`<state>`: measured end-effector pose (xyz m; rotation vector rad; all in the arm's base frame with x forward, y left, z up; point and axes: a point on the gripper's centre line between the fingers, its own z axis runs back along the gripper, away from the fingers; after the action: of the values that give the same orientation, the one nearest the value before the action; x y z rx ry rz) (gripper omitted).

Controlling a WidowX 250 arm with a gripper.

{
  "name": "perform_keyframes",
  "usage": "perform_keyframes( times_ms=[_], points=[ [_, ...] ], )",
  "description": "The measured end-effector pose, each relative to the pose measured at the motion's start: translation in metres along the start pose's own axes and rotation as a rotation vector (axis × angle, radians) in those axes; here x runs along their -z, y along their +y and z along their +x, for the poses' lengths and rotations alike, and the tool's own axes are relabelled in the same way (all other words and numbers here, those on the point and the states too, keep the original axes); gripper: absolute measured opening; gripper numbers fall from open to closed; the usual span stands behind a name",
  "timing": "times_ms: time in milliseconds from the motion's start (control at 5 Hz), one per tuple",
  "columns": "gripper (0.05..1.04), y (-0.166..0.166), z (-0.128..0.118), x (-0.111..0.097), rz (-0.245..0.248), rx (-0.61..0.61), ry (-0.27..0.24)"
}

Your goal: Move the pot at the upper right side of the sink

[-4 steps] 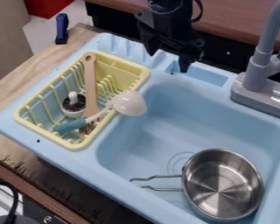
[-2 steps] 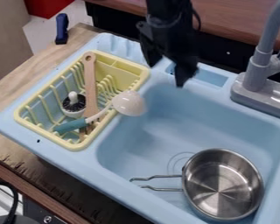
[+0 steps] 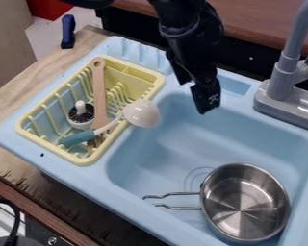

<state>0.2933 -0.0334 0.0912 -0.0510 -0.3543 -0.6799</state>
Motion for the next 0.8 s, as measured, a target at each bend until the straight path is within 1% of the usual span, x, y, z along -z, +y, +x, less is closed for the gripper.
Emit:
perform_keyframes(
  times_ms=[200, 400, 600, 800],
  points=[
    [0.997, -0.025, 0.001, 0.008, -0.088, 0.140, 0.046],
    [0.997, -0.043, 0.006, 0.023, -0.123, 0.261, 0.068],
    [0.997, -0.054, 0.006, 0.034, -0.089, 0.316, 0.063],
    [0.997, -0.064, 0.005, 0.046, -0.095, 0.351, 0.086]
  ],
)
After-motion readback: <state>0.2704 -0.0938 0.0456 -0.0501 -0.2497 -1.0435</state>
